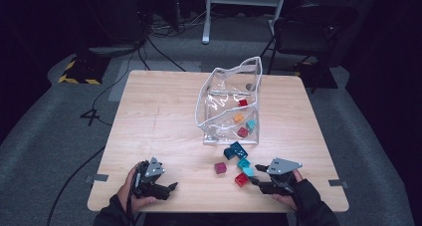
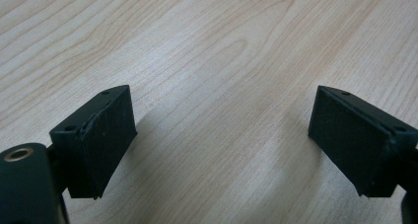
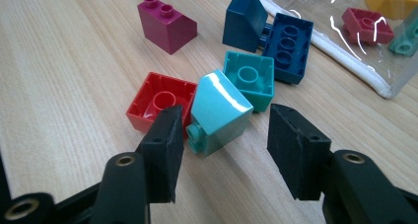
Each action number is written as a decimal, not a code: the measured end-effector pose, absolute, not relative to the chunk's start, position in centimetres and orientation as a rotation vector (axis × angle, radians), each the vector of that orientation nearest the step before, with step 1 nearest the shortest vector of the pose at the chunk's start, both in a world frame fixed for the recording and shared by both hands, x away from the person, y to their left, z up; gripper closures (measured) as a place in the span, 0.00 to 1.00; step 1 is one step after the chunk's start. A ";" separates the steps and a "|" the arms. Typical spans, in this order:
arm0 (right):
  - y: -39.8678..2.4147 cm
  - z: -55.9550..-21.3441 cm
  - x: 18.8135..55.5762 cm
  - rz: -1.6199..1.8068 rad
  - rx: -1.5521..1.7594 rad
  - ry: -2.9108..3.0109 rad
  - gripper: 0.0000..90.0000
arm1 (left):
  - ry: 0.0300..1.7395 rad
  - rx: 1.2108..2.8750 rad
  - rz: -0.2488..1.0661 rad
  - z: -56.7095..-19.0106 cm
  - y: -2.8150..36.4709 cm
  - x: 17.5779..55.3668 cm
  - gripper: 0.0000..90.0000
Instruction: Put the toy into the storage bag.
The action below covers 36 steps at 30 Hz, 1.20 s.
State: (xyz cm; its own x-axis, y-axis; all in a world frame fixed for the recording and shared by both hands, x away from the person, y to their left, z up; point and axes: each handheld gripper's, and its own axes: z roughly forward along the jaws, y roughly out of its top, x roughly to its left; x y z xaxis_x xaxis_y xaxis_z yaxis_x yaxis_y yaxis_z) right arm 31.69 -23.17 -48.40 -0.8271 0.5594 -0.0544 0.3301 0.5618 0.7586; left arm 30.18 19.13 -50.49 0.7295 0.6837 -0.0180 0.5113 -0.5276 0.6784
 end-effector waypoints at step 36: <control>-23.7 -47.2 31.6 1.168 0.746 2.448 0.66 | 0.898 2.249 0.328 -50.5 19.1 30.2 0.12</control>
State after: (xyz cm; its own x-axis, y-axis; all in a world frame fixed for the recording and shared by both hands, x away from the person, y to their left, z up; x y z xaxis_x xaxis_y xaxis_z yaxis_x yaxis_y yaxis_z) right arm 31.63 -23.69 -47.17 -0.8096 0.5832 -0.0660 0.3155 0.5273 0.7889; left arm 30.18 19.12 -50.50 0.7295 0.6838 -0.0181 0.5113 -0.5276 0.6784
